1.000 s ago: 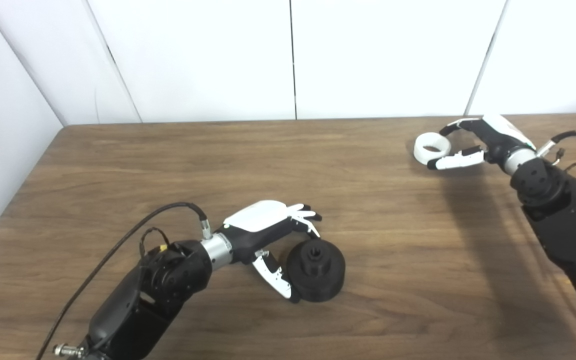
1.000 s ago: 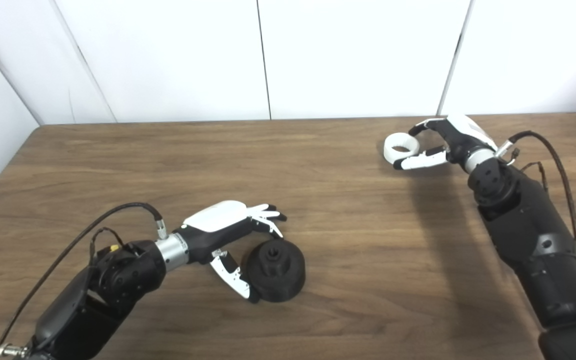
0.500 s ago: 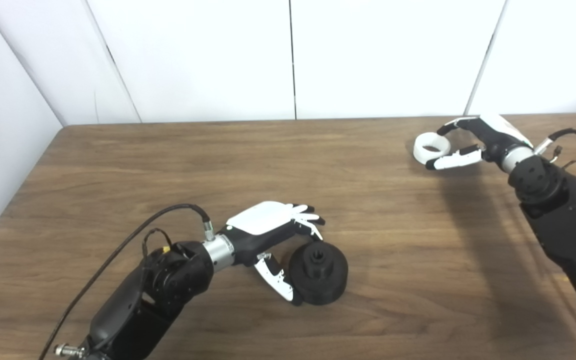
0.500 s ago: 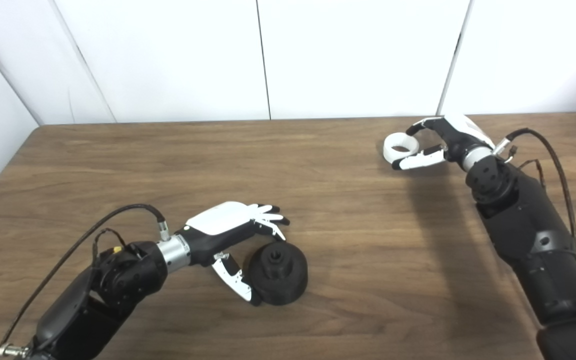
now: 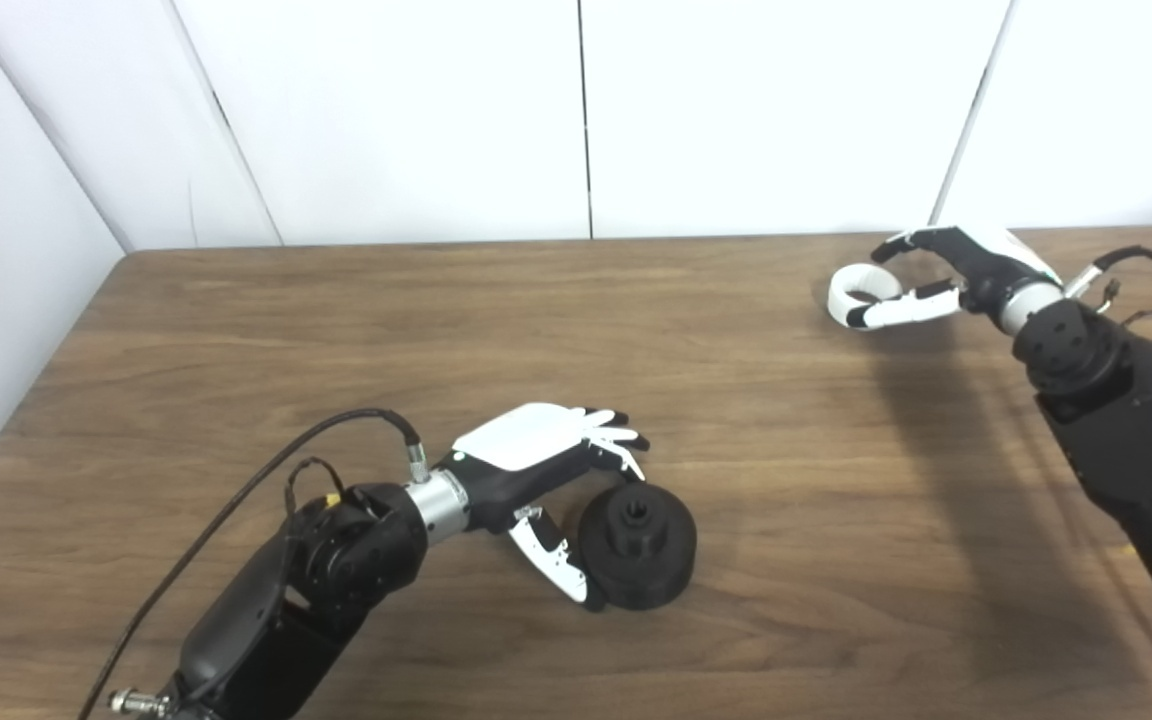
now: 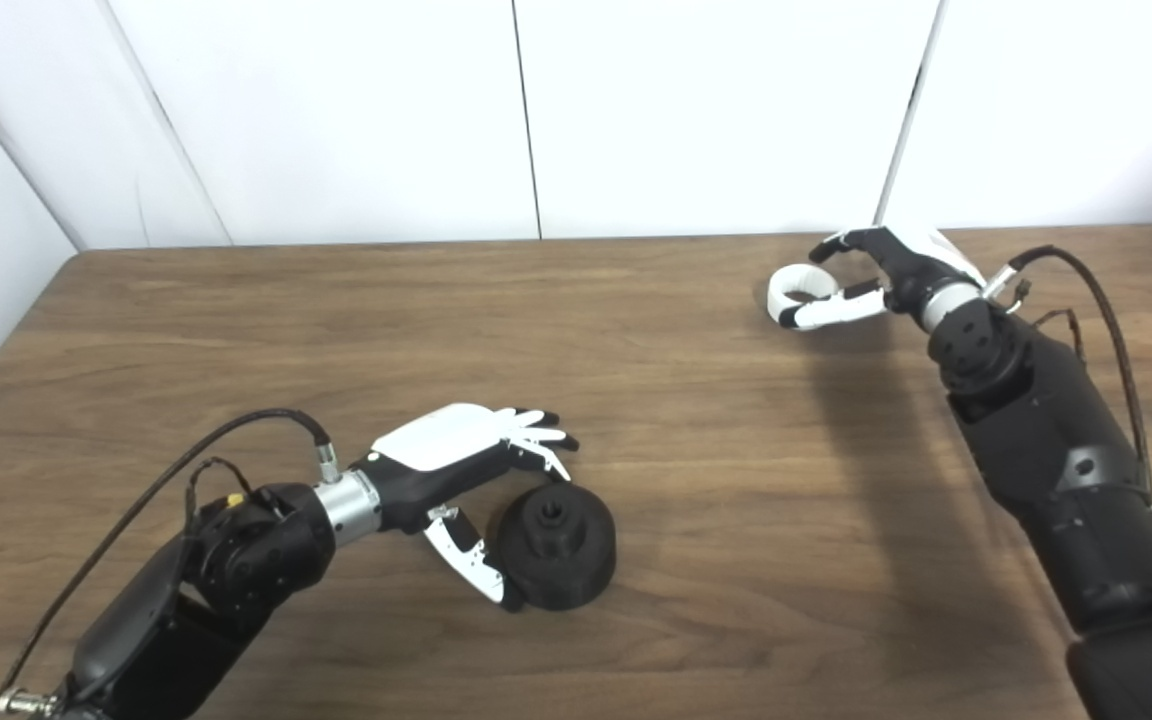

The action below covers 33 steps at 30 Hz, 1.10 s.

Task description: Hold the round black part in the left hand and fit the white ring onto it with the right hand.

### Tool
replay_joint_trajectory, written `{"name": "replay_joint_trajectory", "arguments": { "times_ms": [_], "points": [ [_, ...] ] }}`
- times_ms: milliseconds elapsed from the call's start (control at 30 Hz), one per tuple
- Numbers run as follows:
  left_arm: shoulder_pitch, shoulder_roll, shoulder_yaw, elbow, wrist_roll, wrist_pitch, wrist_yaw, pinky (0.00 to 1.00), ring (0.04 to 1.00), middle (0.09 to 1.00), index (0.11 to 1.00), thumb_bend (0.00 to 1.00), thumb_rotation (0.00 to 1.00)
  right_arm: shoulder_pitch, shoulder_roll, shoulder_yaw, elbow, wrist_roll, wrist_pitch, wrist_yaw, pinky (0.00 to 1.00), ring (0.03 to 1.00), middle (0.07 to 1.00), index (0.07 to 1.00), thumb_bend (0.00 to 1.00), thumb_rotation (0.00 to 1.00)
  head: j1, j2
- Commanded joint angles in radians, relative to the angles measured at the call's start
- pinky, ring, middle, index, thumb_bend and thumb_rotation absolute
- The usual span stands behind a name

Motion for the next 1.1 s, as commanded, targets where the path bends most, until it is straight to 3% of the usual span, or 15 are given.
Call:
{"name": "replay_joint_trajectory", "arguments": {
  "times_ms": [0, 500, 1067],
  "points": [
    [-0.009, 0.013, 0.000, 0.000, 0.022, -0.012, 0.003, 1.00, 1.000, 0.934, 0.632, 0.85, 0.30, -0.071, -0.006, -0.018, -0.011, 0.002, -0.012, -0.031, 0.93, 0.965, 0.883, 0.762, 0.85, 0.38, 0.002, 0.002],
    [-0.007, 0.015, -0.002, 0.002, 0.028, -0.008, 0.007, 1.00, 1.000, 0.934, 0.633, 0.85, 0.30, -0.091, 0.006, -0.026, 0.034, 0.009, -0.020, -0.048, 0.88, 0.954, 0.884, 0.757, 0.87, 0.39, 0.010, -0.001],
    [-0.003, 0.018, 0.000, -0.006, 0.025, -0.009, 0.008, 1.00, 1.000, 0.934, 0.633, 0.86, 0.31, -0.107, 0.016, -0.011, 0.101, 0.015, -0.031, -0.049, 0.98, 0.974, 0.876, 0.765, 0.87, 0.36, 0.012, 0.001]
  ]
}}
